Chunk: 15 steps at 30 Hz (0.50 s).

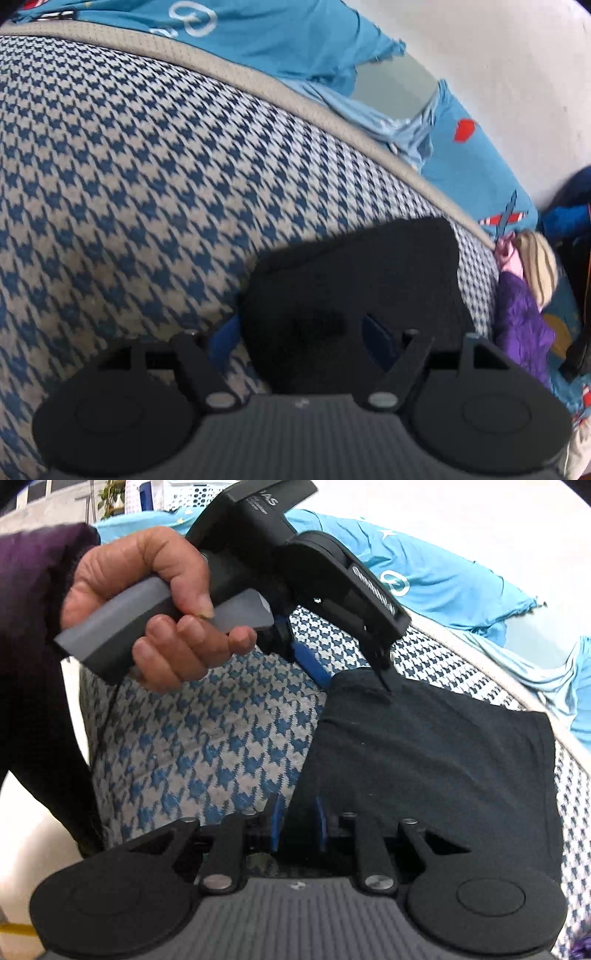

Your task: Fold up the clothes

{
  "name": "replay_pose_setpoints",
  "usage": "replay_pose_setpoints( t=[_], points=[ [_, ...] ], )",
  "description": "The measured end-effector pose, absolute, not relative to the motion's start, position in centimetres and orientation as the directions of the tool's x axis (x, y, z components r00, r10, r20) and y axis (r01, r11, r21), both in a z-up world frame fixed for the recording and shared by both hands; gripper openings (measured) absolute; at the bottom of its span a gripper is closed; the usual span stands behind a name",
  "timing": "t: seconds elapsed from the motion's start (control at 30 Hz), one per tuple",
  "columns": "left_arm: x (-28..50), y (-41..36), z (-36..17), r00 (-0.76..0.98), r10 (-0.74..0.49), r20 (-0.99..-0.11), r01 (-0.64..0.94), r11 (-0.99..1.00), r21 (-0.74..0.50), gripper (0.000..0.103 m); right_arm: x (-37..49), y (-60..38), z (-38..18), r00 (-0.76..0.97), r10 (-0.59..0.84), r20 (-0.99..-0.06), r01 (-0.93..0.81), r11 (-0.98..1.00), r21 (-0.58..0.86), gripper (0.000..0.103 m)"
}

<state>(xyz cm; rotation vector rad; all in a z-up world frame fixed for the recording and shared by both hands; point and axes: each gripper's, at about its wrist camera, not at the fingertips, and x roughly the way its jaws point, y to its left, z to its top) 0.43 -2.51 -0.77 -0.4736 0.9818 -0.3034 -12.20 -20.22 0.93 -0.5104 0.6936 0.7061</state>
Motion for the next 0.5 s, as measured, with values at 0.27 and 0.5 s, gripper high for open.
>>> replay_pose_setpoints(
  t=[0.27, 0.5],
  points=[
    [0.6, -3.9, -1.9, 0.585, -0.357, -0.728, 0.042, 0.910, -0.412, 0.064, -11.9, -20.8, 0.7, 0.544, 0.401, -0.737, -0.735, 0.652, -0.188, 0.006],
    [1.2, -3.9, -2.2, 0.618, -0.318, -0.720, 0.047, 0.928, -0.369, 0.061, -12.3, -21.4, 0.5, 0.515, 0.405, -0.756, -0.745, 0.648, -0.160, 0.005]
  ],
)
